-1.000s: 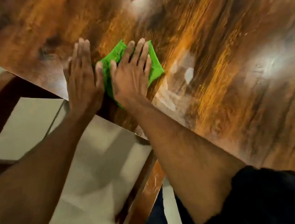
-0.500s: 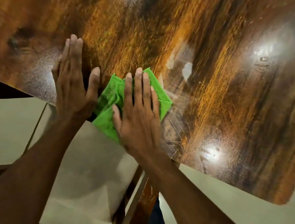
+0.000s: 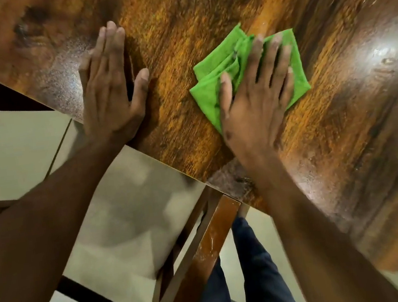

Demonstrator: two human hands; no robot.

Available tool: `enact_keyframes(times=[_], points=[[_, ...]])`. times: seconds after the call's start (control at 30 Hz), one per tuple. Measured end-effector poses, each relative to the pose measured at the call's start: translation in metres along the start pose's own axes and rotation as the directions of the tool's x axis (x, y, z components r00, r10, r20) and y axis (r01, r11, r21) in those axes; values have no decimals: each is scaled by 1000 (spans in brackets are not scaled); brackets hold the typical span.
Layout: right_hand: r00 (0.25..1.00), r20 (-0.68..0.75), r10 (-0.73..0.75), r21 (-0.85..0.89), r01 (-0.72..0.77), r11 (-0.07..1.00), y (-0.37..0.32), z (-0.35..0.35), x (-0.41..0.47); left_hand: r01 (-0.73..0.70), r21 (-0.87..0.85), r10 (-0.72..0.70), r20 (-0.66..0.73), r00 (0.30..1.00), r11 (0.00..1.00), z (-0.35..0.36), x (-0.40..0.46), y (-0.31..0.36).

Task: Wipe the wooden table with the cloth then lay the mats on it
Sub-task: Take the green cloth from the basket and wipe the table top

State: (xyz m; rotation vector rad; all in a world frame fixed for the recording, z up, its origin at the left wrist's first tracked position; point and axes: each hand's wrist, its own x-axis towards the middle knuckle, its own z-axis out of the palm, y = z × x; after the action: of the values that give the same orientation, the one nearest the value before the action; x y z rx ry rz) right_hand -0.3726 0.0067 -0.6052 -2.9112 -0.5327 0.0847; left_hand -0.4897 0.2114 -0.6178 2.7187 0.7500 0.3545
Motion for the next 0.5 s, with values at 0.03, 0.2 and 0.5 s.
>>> enact_keyframes(times=[0.03, 0.2, 0.5], points=[[999, 39, -2, -7, 2, 1000, -10, 1, -14, -4, 9, 4, 2, 1000, 1000, 0, 1, 0], [958, 181, -223, 92, 209, 973, -48, -2, -88, -8, 6, 8, 19, 1000, 1000, -2, 1, 2], [987, 131, -93, 48, 87, 995, 30, -9, -75, -10, -19, 10, 6, 1000, 1000, 2, 0, -4]])
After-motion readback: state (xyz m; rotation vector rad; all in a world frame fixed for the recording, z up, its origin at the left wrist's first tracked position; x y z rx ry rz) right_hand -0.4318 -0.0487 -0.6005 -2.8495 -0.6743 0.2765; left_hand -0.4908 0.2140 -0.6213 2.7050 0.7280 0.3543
